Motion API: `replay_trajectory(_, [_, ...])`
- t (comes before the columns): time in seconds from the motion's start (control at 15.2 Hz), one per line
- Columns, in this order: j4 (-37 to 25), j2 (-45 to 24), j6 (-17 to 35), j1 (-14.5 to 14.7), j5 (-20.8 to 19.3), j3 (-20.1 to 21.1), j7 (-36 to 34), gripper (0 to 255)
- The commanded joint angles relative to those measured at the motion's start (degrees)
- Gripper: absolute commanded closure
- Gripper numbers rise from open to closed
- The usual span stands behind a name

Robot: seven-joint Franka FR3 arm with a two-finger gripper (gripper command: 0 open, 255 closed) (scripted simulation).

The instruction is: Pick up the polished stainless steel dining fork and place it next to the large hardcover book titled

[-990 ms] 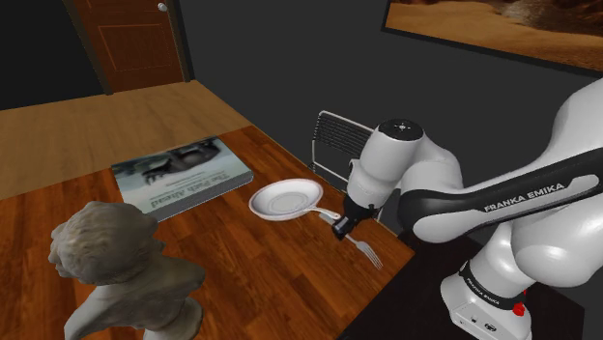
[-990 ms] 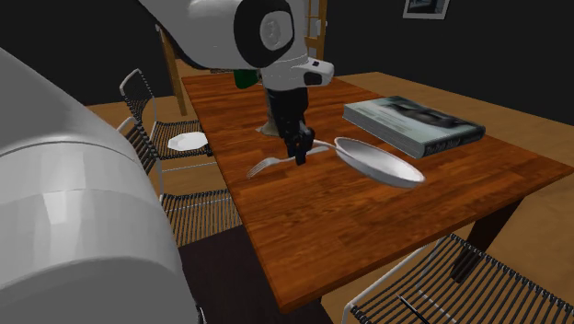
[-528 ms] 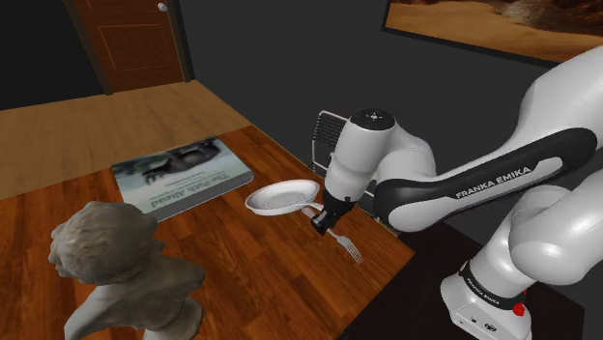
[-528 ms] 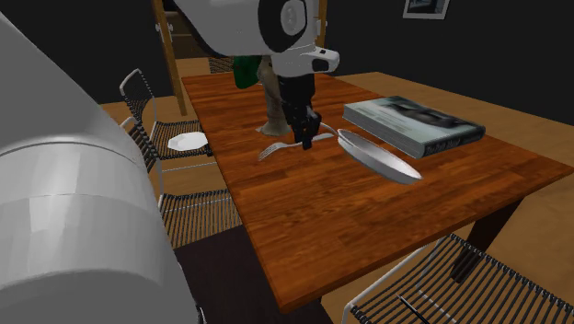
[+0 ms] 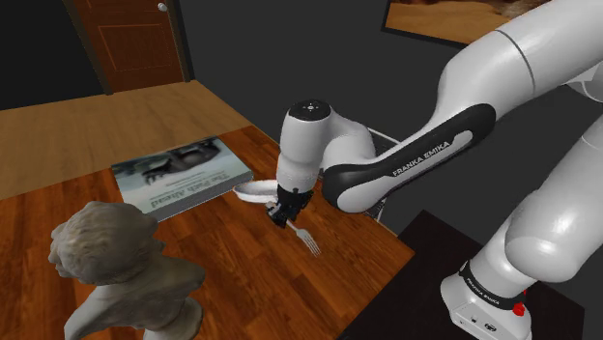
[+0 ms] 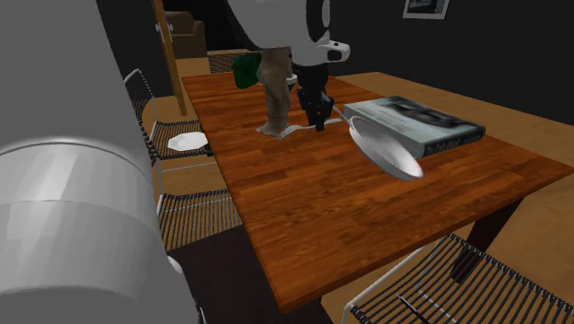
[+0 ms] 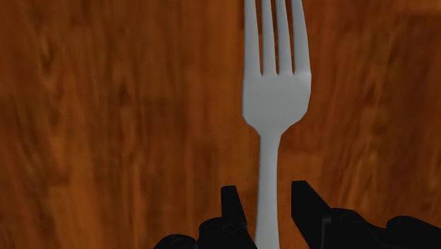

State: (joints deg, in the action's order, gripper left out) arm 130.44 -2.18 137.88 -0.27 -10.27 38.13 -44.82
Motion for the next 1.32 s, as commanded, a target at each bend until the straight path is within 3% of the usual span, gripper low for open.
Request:
replay_trajectory(0.0, [-5.69, -5.41, -1.9, 0.68, -4.69, 0.03, -3.45, 255])
replay_trajectory(0.4, [-23.91, -20.03, -9.14, 6.6, -13.6, -2.74, -8.52, 255])
replay_trajectory(0.92, [-53.07, -38.59, -20.92, 16.87, -18.89, -6.8, -8.1, 255])
replay_trajectory(1.25, [-51.62, -40.06, -18.17, 17.01, -19.82, -7.49, -8.94, 255])
